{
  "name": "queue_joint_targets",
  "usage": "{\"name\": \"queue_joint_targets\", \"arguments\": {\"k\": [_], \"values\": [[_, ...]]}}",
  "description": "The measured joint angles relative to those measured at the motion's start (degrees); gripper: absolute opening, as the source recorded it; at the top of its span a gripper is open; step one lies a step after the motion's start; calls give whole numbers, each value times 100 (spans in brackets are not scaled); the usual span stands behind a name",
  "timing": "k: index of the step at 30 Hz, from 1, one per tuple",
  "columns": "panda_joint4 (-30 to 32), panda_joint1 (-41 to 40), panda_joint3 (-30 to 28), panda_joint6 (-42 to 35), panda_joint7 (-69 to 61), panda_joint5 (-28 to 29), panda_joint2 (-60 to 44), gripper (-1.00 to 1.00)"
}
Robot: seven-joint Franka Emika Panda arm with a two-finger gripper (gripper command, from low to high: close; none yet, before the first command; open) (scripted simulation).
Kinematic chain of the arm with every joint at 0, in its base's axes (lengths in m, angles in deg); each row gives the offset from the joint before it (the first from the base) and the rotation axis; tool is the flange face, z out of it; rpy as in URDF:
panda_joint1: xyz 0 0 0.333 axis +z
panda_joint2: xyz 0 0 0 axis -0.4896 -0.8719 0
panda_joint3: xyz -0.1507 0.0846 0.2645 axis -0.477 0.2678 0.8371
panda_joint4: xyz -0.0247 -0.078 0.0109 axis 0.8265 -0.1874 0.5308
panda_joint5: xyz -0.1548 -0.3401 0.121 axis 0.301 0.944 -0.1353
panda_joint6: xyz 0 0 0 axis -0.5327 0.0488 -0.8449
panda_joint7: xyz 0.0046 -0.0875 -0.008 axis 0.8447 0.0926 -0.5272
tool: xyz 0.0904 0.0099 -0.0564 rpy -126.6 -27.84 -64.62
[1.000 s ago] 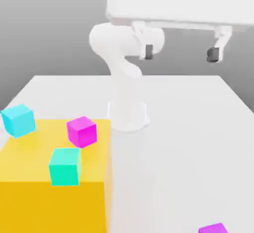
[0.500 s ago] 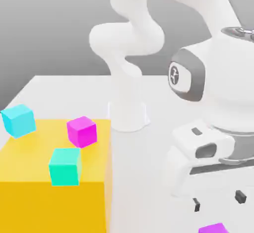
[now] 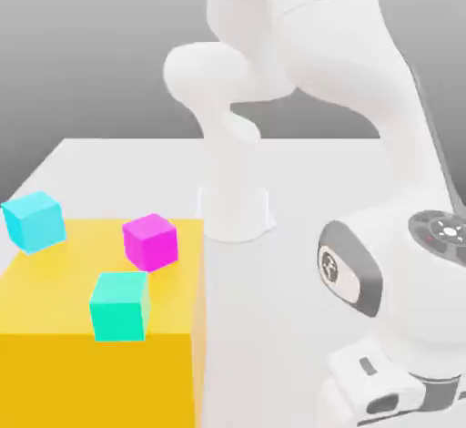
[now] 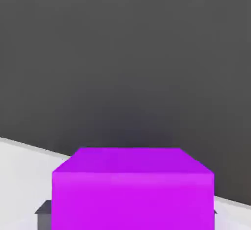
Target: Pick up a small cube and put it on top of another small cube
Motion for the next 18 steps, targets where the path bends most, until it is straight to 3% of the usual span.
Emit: {"name": "queue_joint_targets", "arguments": {"k": [10,18], "values": [[557,-635,-337,-1450,-976,-49,2013,-100],[1049,-1353,-761,-2547,-2221,-406,3674,-100]]}}
